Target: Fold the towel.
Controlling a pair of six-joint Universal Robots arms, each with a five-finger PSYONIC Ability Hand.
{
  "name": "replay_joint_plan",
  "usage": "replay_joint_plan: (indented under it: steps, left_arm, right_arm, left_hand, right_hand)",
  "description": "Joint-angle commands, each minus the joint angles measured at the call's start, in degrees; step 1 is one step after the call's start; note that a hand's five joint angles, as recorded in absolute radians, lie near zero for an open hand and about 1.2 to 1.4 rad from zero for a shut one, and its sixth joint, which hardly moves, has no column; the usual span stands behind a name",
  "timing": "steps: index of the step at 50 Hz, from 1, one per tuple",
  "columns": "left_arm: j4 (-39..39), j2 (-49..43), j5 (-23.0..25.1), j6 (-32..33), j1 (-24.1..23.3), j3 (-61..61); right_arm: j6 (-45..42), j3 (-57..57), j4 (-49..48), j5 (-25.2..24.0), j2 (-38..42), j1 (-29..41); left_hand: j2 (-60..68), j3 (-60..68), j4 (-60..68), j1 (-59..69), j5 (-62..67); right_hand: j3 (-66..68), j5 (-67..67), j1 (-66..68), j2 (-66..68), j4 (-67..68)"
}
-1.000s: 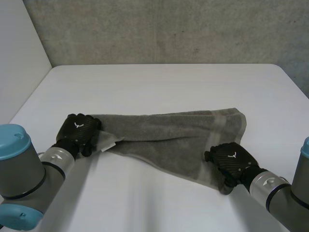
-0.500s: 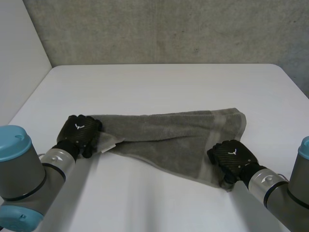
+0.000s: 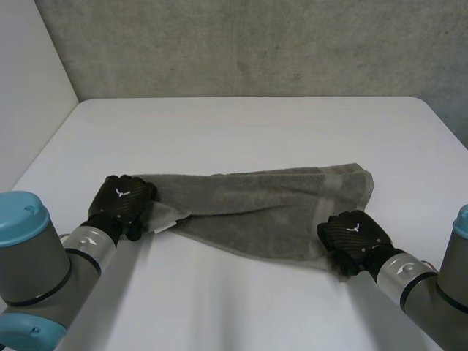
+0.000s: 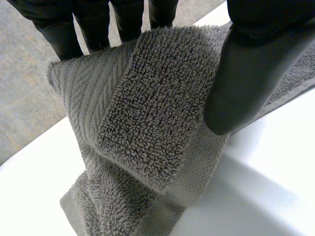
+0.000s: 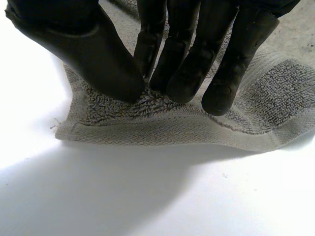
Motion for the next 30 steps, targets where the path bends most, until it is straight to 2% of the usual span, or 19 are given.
replay_joint_plan:
  steps: [1, 7, 12, 14, 19, 26, 30]
  left_arm:
    - [-0.17, 0.46, 0.0, -0.09, -0.41, -0.2]
    - [-0.61, 3.89, 0.0, -1.14, -1.03, -1.25]
    - [-0.7, 8.89, 0.0, -4.29, -1.29, -1.87]
    - [-1.31, 12.22, 0.09, -7.1, -1.12, -1.79]
    - [-4.64, 15.66, 0.35, -10.28, -0.42, -0.82]
    - [-5.62, 14.44, 0.26, -10.11, 2.66, 1.29]
    - [-6.58, 5.86, 0.26, -8.8, 5.73, 4.35]
  right_arm:
    - [0.63, -0.13, -0.14, -0.35, -0.26, -0.15]
    - [0.8, -0.4, -0.23, -0.35, -1.49, -0.94]
    - [2.2, -1.36, 0.56, -0.18, -7.28, -6.38]
    - [5.44, -2.24, 0.65, -0.35, -11.67, -9.98]
    - [11.77, -3.56, 0.74, -1.75, -14.41, -15.78]
    - [13.72, -3.47, 0.65, -3.34, -13.18, -17.03]
    - [12.76, -4.17, 0.65, -2.73, -10.03, -16.59]
  left_hand:
    - [-7.61, -8.14, -8.3, -7.99, -17.7]
    - [-10.47, -11.0, -11.16, -10.85, -20.56]
    - [-13.65, -14.18, -14.33, -14.03, -23.73]
    - [-17.85, -18.38, -18.53, -18.23, -27.93]
    - [-22.06, -22.59, -22.75, -22.45, -32.15]
    - [-23.25, -23.79, -23.94, -23.64, -33.34]
    - [-24.75, -25.29, -25.44, -25.14, -34.84]
  right_hand:
    - [3.92, 4.13, 5.52, 6.36, 3.8]
    - [3.92, 4.13, 5.52, 6.36, 3.8]
    - [3.92, 4.13, 5.52, 6.36, 3.8]
    - [3.92, 4.13, 5.52, 6.36, 3.8]
    - [3.92, 4.13, 5.52, 6.36, 3.8]
    - [3.92, 4.13, 5.52, 6.36, 3.8]
    - [3.92, 4.13, 5.52, 6.36, 3.8]
